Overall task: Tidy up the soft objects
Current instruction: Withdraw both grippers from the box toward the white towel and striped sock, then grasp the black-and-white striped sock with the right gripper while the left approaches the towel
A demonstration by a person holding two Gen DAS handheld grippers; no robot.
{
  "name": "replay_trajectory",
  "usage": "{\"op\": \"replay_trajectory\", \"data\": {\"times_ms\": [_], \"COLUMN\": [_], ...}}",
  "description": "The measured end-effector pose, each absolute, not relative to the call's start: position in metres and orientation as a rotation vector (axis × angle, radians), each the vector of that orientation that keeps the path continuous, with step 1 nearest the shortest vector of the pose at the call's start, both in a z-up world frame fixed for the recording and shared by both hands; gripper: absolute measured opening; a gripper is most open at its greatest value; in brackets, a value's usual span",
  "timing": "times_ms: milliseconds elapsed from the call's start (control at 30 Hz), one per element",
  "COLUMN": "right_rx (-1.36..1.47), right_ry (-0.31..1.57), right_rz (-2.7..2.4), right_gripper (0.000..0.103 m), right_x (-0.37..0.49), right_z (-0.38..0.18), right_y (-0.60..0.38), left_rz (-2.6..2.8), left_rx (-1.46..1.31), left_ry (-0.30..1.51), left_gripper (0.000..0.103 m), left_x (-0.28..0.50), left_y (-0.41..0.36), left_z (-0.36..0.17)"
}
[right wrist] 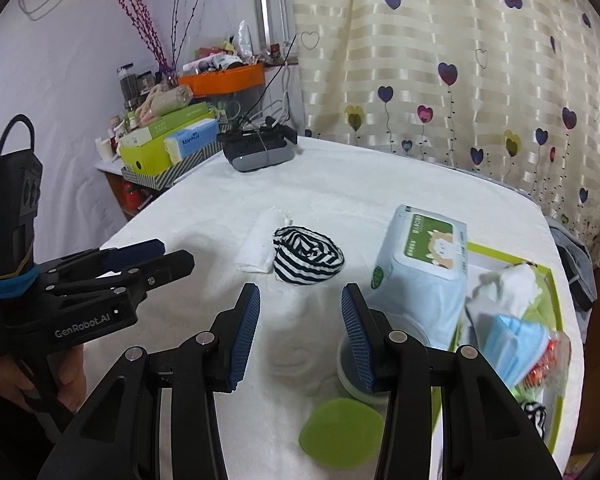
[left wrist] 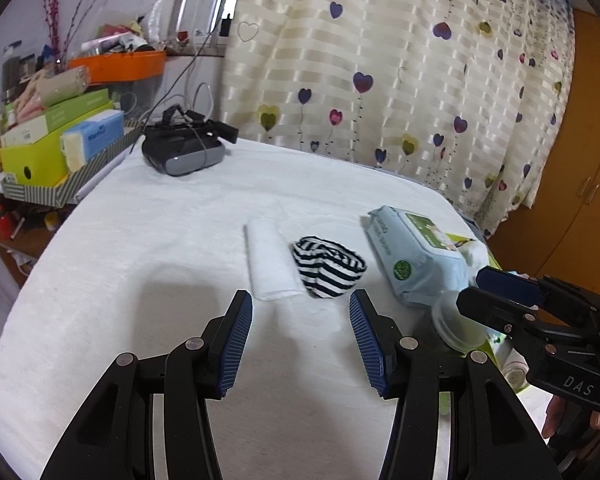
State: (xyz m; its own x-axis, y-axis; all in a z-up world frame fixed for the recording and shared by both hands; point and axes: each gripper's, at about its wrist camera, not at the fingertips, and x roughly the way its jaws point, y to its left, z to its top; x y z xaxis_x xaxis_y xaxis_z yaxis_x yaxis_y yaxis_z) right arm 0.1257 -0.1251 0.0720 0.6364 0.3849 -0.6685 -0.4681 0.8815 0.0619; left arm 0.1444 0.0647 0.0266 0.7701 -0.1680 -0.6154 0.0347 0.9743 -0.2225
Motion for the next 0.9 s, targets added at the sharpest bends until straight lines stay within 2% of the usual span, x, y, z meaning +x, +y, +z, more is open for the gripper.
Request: {"op": "replay_trajectory", "data": {"times_ms": [633, 900], "right_rx": [-0.149, -0.121], "right_ry": [0.834, 0.934], "right_rz": [0.471, 0.407], "right_gripper": [0.044, 0.044], "right_x": [0.171, 0.199], "right_z": [0.052, 0.03], "right_y": [-0.077, -0.071], "left_rz": [-0.059, -0.087], "left_rx": [-0.123, -0.067], "left_ry": [0.69, 0.704], "left_gripper": [0.05, 0.05], "left_x": [0.162, 0.175], "left_y": [0.089, 0.093], "left_z": [0.025, 0.026]}}
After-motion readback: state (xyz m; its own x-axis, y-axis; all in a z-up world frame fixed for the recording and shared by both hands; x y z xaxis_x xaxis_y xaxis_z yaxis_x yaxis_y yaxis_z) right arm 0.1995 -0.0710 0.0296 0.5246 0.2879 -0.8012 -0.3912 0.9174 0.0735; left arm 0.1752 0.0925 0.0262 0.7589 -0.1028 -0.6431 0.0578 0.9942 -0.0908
